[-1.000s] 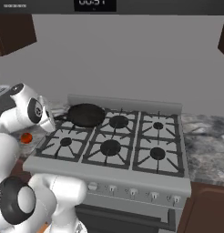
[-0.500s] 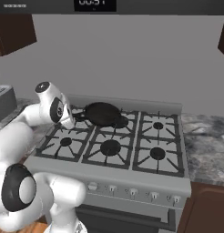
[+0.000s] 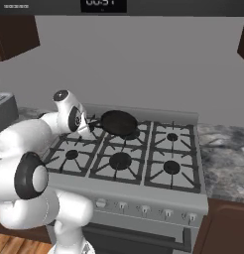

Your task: Place the pan on the rear center burner on the stove. Then place the tomato and the onion in the pan and turn on the rear center burner.

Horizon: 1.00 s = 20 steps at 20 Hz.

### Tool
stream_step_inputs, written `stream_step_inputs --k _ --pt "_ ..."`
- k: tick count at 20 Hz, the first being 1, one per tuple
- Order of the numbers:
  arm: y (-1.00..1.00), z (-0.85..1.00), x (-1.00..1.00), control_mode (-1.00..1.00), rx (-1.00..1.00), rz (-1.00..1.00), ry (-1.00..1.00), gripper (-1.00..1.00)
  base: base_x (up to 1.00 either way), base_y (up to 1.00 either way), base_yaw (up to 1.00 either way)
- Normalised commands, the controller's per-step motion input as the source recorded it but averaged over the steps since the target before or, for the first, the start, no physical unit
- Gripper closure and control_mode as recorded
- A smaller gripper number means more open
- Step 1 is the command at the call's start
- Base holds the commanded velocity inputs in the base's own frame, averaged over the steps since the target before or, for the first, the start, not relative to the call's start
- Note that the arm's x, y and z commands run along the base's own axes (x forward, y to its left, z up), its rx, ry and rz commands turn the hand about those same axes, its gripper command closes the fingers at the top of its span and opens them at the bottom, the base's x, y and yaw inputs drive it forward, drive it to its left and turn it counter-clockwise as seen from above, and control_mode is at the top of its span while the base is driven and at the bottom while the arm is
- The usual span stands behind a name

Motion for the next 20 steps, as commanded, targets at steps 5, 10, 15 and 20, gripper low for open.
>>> stream_step_inputs --k 5,10,15,20 --pt "0.00 -0.26 0.43 -1.00 0.00 0.00 0.01 1.00 0.00 0.00 0.00" --pt "0.00 -0.31 0.39 -1.00 0.00 -0.03 0.05 1.00 0.00 0.00 0.00" --pt "0.00 -0.23 0.44 -1.00 0.00 -0.01 0.05 1.00 0.00 0.00 0.00" --pt "-0.03 -0.30 0.55 -1.00 0.00 0.00 0.07 1.00 0.00 0.00 0.00"
